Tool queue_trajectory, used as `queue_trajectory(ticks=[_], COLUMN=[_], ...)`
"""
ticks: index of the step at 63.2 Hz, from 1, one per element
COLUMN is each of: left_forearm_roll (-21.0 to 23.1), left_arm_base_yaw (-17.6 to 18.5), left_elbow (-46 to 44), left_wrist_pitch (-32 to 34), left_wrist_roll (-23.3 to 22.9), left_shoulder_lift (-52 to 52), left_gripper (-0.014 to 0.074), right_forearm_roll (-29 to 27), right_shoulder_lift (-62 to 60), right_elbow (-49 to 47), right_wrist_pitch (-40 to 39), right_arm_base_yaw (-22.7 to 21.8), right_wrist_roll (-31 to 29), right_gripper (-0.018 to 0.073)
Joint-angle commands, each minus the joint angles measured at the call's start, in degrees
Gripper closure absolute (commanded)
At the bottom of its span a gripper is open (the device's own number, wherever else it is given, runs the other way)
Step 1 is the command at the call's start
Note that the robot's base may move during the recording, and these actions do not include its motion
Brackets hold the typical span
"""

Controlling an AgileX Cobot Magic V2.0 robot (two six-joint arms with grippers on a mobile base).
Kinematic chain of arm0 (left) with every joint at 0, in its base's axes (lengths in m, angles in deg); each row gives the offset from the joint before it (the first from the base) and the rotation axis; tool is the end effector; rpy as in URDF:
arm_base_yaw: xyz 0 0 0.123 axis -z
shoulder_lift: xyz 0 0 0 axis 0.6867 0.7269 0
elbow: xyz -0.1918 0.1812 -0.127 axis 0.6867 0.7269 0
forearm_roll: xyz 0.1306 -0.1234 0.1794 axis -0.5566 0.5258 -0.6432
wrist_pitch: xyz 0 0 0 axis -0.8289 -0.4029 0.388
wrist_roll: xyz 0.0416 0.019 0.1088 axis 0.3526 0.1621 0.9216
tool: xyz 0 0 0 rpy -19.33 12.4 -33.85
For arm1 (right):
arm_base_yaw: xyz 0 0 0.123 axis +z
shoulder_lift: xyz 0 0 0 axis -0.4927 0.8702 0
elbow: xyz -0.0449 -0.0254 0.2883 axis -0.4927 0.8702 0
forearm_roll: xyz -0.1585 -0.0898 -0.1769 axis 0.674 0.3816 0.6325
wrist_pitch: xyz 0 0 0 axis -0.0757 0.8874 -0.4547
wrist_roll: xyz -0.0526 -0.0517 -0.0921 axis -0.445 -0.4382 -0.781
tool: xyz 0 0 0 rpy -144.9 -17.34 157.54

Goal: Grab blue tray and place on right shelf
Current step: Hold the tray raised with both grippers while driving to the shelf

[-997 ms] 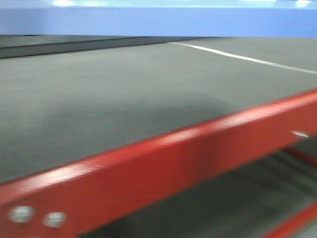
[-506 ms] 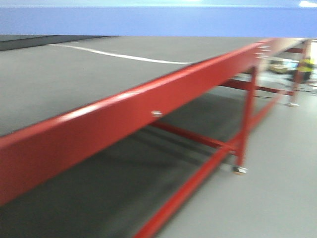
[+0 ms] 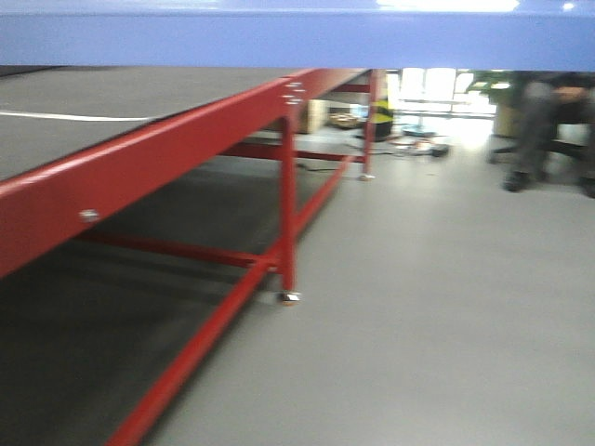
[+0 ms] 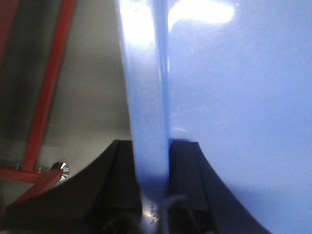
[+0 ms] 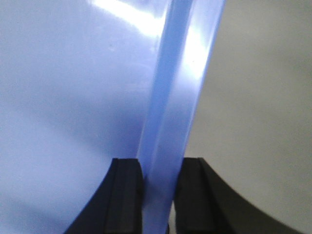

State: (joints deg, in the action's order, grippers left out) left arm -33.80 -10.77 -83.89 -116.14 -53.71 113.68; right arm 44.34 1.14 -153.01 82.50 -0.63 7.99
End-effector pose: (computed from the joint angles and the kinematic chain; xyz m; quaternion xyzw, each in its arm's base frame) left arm 0.2499 -0.1522 0.3793 0.0977 0.9620 -0.0887 0.2391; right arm 0.2396 0.1141 0.3864 -0.0588 0.9503 0.0638 0.2989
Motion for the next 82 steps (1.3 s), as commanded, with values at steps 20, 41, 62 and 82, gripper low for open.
queue_trajectory(ticks=[20, 41, 62, 82], left_forearm_roll=[1.04, 1.04, 1.04, 1.04], left_arm_base_yaw=[0.84, 0.84, 0.84, 0.84], left_elbow=[-1.24, -1.24, -1.24, -1.24], left_wrist_pitch=[-5.71, -5.71, -5.71, -5.71], left_wrist_roll=[1.74, 1.74, 1.74, 1.74], left_shoulder_lift=[-1.59, -1.59, -1.59, -1.59], left_gripper=[0.0645, 0.0645, 0.0645, 0.0645], right_forearm_roll=[-0.67, -0.67, -0.67, -0.67], right_shoulder_lift=[-1.7, -1.7, -1.7, -1.7], right_elbow=[-1.82, -1.82, -1.82, -1.82], right_wrist_pitch=[-5.6, -5.6, -5.6, -5.6], right_arm_base_yaw=[0.3, 0.3, 0.3, 0.3], right_wrist_roll=[-1.53, -1.53, -1.53, -1.53], right_gripper=[0.0505, 0.0505, 0.0505, 0.0505])
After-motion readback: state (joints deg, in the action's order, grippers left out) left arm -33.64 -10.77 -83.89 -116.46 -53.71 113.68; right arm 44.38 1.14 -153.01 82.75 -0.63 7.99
